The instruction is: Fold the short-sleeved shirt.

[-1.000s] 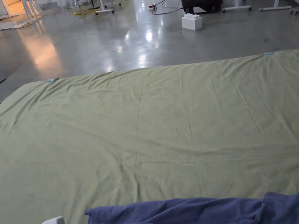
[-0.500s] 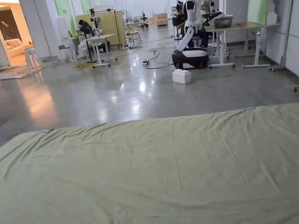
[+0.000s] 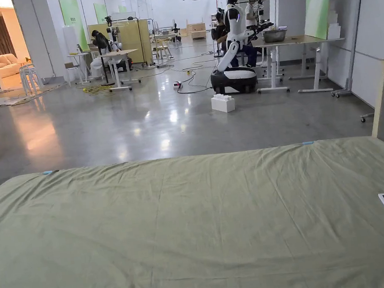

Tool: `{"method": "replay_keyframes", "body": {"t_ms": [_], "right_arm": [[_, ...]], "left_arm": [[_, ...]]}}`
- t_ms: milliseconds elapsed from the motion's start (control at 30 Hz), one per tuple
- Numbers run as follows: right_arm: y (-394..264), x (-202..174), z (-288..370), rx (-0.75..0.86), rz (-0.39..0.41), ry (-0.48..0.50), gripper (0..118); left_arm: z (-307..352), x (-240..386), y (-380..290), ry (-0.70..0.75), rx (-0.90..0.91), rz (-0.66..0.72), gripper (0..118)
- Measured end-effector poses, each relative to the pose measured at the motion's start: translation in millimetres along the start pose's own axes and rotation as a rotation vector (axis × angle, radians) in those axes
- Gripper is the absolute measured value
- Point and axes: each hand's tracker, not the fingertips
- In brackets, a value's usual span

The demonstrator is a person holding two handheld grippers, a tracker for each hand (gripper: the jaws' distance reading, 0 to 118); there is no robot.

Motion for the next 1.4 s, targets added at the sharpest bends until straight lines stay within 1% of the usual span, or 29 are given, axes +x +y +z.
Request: {"method": "replay_keyframes", "body": {"t_ms": [67,133,200,300,400,500,567,633,667,700,733,767,800,867,900,1000,1100,1167,1267,1333,1367,1400], "right_arm": [[-0.5,-1.8,1.0,-0.005,0.019,-0.001,0],[5.3,-2.6,1.0,-0.006,0.025,0.004,0],[6.4,-1.9,1.0,-0.002,0.015,0.005,0],[9.1,0.3,-0.9,-0.003,-0.006,0.006,0],[6.8,2.0,-3.2,-0.019,-0.017,0.009,0],[0.2,3.9,-7.2,-0.058,-0.037,0.048,0],[-4.2,2.7,-10.1,-0.070,-0.051,0.051,0],[-9.0,1.1,-13.9,-0.092,-0.065,0.050,0],[-13.4,1.6,-14.1,-0.098,-0.067,0.047,0],[-14.8,1.5,-13.5,-0.103,-0.067,0.047,0],[-16.5,2.0,-13.0,-0.109,-0.069,0.051,0],[-18.9,3.2,-12.8,-0.116,-0.075,0.054,0],[-21.2,4.5,-13.0,-0.131,-0.079,0.061,0],[-26.0,8.0,-14.7,-0.163,-0.085,0.069,0],[-28.0,9.2,-15.0,-0.171,-0.087,0.063,0],[-32.1,14.7,-16.1,-0.205,-0.122,0.062,0],[-35.5,20.4,-17.8,-0.222,-0.168,0.049,0],[-38.3,22.1,-20.1,-0.232,-0.181,0.032,0],[-40.1,21.5,-22.7,-0.253,-0.179,0.026,0],[-37.1,19.1,-24.9,-0.265,-0.177,0.034,0],[-37.2,17.7,-26.4,-0.273,-0.176,0.037,0],[-37.5,16.1,-27.3,-0.278,-0.173,0.036,0]], "left_arm": [[0.7,-0.9,-1.7,0.016,0.008,0.000,2],[1.5,-6.1,0.1,-0.007,0.009,0.031,2],[-0.6,-11.9,0.3,-0.029,-0.003,0.071,2],[-8.2,-19.5,-1.0,-0.013,-0.050,0.085,2],[-13.7,-36.8,-6.2,-0.025,-0.058,0.108,2],[-33.5,-63.6,-13.8,-0.070,-0.086,0.223,2],[-59.1,-82.5,-26.6,-0.074,-0.148,0.269,2],[-87.6,-103.6,-42.5,-0.061,-0.223,0.354,3],[-102.4,-116.0,-51.4,-0.068,-0.271,0.409,9],[-114.7,-125.4,-60.3,-0.099,-0.306,0.462,30],[-132.3,-142.2,-73.4,-0.145,-0.343,0.526,54],[-148.2,-151.0,-87.6,-0.216,-0.446,0.611,81],[-160.2,-158.5,-102.2,-0.184,-0.471,0.661,104],[-177.8,-172.3,-128.4,-0.150,-0.510,0.747,105],[-185.5,-178.8,-140.8,-0.156,-0.513,0.789,105],[-205.2,-190.5,-172.2,-0.136,-0.574,0.870,105],[-217.6,-191.2,-191.7,-0.105,-0.575,0.868,103],[-227.7,-191.3,-205.0,-0.149,-0.602,0.948,103],[-232.6,-186.3,-207.8,-0.223,-0.521,1.046,98],[-241.9,-185.3,-211.5,-0.254,-0.549,1.124,98],[-244.8,-183.3,-211.3,-0.265,-0.558,1.136,96],[-246.9,-182.0,-211.7,-0.267,-0.557,1.117,89]]}}
